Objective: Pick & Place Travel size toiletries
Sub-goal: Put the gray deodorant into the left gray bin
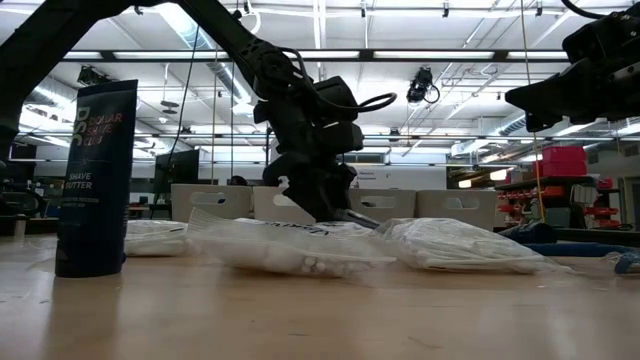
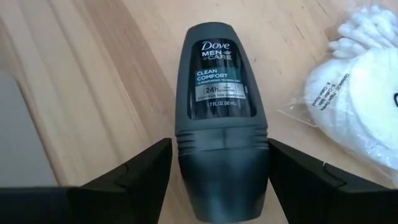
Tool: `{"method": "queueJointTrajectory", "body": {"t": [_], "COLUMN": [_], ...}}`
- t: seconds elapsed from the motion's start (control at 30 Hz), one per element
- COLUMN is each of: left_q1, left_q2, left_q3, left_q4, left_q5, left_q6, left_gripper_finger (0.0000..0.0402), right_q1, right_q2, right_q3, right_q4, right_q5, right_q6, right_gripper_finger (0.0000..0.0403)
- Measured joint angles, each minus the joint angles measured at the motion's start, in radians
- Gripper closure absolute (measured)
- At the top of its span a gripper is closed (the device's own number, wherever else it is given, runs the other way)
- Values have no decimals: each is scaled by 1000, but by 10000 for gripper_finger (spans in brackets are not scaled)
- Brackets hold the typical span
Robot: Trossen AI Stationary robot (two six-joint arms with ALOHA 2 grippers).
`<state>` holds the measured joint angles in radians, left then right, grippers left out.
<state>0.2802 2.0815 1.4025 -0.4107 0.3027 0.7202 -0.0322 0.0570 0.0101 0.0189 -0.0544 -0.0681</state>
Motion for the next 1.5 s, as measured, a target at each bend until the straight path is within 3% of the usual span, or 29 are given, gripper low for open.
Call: {"method": "queueJointTrajectory", "body": {"t": [0.43, 0.83, 1.5], "left_q1": [-6, -11, -18], "left_q2": [0, -9, -234], "left_q3": [0, 1, 3], "left_q4": [-2, -16, -94], "left_q5": [1, -9, -90], "left_q6": [-9, -27, -43], "left_gripper_finger": [183, 188, 189], "right_q1": [0, 0, 0], "right_q2": [0, 0, 0], "right_q3": [0, 0, 0], "right_q4": [0, 0, 0], "right_q5": [0, 0, 0], "right_q6": [0, 0, 0], "right_gripper_finger": [389, 389, 389]}}
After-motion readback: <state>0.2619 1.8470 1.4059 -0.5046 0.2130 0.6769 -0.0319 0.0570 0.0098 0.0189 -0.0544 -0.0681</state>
